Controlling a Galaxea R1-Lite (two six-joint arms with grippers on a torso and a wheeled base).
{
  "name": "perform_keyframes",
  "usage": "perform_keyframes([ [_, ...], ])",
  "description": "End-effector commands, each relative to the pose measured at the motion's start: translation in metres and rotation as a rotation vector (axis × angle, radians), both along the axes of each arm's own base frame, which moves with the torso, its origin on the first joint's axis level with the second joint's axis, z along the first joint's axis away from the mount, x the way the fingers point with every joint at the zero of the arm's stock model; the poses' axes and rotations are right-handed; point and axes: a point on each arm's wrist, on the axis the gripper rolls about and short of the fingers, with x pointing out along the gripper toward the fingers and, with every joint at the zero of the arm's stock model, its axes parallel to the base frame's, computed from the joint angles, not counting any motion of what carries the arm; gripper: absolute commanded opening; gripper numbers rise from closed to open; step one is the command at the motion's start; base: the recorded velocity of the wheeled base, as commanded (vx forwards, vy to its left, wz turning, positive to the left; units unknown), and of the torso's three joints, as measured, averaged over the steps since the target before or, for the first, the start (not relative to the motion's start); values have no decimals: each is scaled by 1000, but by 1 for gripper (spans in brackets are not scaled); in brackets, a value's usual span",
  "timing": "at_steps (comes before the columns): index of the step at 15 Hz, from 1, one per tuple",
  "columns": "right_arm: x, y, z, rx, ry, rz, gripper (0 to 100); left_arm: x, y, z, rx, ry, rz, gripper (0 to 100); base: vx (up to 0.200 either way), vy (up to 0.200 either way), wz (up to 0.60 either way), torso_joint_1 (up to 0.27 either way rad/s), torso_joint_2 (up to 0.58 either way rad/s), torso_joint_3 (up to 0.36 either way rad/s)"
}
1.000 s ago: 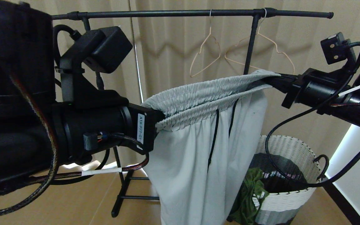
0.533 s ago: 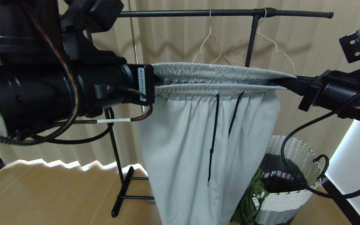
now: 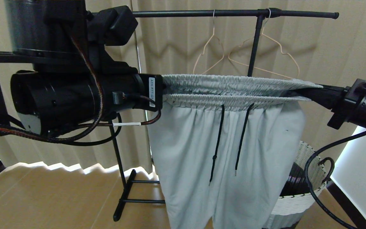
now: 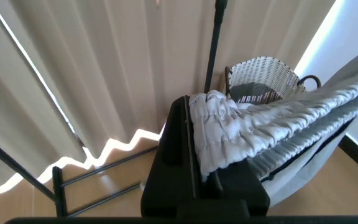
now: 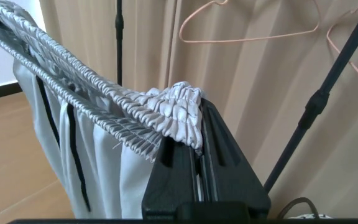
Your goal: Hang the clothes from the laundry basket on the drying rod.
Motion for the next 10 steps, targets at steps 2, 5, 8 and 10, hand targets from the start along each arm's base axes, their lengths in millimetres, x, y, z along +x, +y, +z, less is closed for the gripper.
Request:
perform_keyframes([
  [2, -4, 0, 1, 0, -6, 5, 0, -1, 1, -9, 15, 20, 2, 0, 0, 0, 0, 0, 0, 0],
  [5, -3, 0, 2, 1, -11, 5, 0, 2, -1, -15, -4, -1, 2, 0, 0, 0, 0, 0, 0, 0],
  [8, -3, 0, 3, 2, -12, 3, 0, 2, -1, -14, -5, -5, 3, 0, 0, 0, 0, 0, 0, 0],
  [10, -3, 0, 3, 2, -12, 3, 0, 2, -1, -15, -2, -6, 1, 0, 0, 0, 0, 0, 0, 0],
])
